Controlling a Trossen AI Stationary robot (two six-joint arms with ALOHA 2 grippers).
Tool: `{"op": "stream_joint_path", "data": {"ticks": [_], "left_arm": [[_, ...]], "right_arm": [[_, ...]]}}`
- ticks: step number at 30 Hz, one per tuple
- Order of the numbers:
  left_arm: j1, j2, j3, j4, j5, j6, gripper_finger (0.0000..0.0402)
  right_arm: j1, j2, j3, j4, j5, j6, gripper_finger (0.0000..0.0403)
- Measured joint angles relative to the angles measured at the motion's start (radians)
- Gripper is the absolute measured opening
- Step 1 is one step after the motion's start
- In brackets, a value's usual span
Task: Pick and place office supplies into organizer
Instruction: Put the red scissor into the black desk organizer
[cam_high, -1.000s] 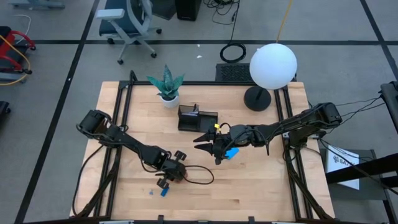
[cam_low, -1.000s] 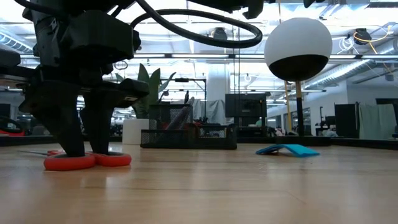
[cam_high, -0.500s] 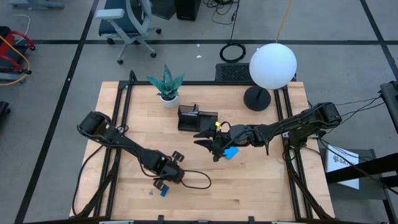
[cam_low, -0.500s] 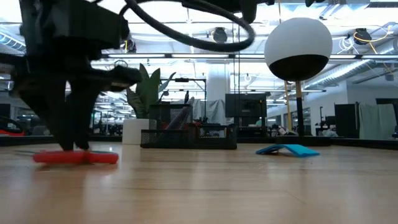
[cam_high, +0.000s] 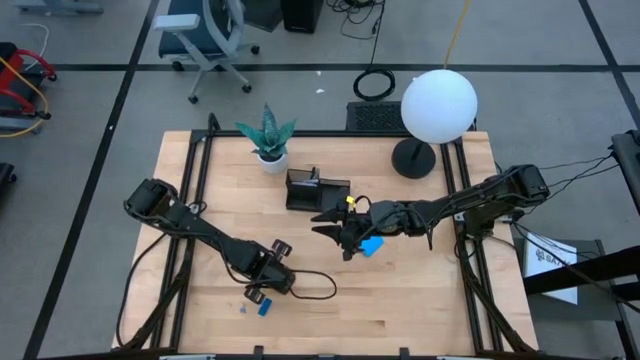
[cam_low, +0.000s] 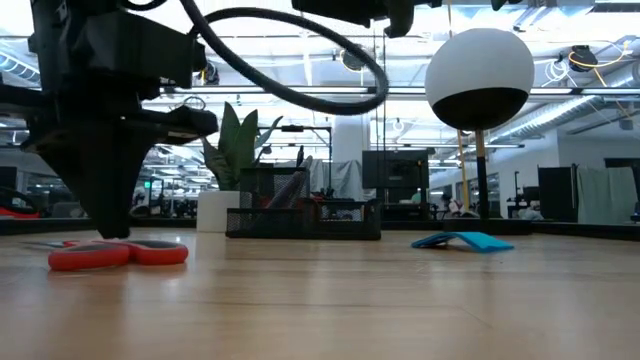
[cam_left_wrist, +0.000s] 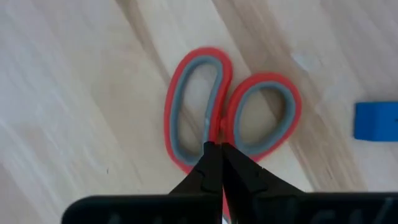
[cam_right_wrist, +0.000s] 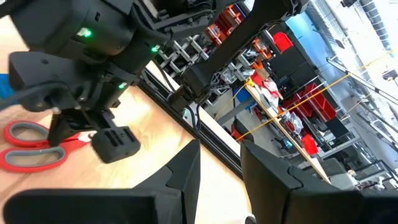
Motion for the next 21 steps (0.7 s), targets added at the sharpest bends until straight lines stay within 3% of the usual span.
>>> {"op": "stream_joint_path", "data": {"ticks": [8, 21], "left_arm": [[-0.048, -0.072, 0.003, 0.011, 0.003, -0.067, 0.0045], [-0.105, -0.119, 0.002, -0.017, 0.025, -0.112, 0.0061]], "right_arm": [[0.0, 0.0, 0.0, 0.0, 0.0, 0.016, 0.0105], [0.007, 0.0, 0.0, -0.018, -0.008, 0.045, 0.0105]]}}
